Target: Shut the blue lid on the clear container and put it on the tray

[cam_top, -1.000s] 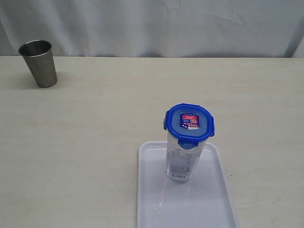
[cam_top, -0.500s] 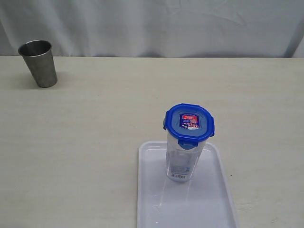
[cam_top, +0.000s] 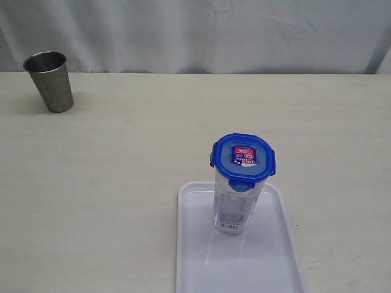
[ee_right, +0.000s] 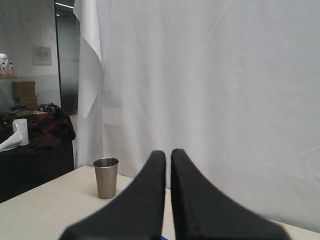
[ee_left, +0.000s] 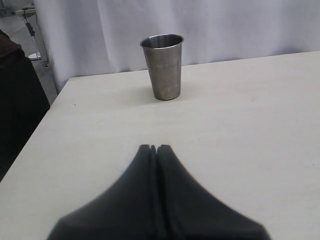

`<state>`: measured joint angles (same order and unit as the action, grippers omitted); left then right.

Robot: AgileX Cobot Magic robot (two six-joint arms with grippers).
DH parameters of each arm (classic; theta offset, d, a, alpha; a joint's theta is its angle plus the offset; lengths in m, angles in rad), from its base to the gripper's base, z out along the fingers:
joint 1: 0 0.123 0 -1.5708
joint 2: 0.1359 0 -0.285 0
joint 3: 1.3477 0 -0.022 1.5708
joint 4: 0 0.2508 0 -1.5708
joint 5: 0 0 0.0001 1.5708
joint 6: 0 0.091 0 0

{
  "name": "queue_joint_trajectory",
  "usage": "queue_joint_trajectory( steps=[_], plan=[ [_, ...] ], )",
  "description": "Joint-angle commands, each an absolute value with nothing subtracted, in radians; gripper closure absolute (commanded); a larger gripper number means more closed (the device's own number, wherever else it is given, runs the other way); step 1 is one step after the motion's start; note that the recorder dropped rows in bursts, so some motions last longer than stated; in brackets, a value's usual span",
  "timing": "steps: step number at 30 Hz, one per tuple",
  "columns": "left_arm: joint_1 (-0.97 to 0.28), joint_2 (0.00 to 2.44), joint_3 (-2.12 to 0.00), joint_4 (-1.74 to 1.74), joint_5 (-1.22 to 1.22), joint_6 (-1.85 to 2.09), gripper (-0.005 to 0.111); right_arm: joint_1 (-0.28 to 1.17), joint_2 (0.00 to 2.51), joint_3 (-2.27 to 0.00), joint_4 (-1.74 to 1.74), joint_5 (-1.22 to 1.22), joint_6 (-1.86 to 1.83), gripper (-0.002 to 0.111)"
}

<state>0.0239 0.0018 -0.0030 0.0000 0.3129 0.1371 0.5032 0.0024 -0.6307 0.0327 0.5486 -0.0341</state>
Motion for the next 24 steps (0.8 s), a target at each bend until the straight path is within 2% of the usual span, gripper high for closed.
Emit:
queue_joint_trajectory(
  steps=[1,19,24],
  plan=[
    [0.029,0.000,0.000,0.007,0.307,0.131,0.107,0.503,0.000,-0.626,0.036,0.550,-0.028,0.104],
    [0.029,0.000,0.000,0.008,0.307,0.131,0.107,0.503,0.000,-0.622,0.036,0.550,-0.030,0.104],
    [0.029,0.000,0.000,0.008,0.307,0.131,0.107,0.447,0.000,-0.567,0.025,0.379,-0.040,0.104]
  ],
)
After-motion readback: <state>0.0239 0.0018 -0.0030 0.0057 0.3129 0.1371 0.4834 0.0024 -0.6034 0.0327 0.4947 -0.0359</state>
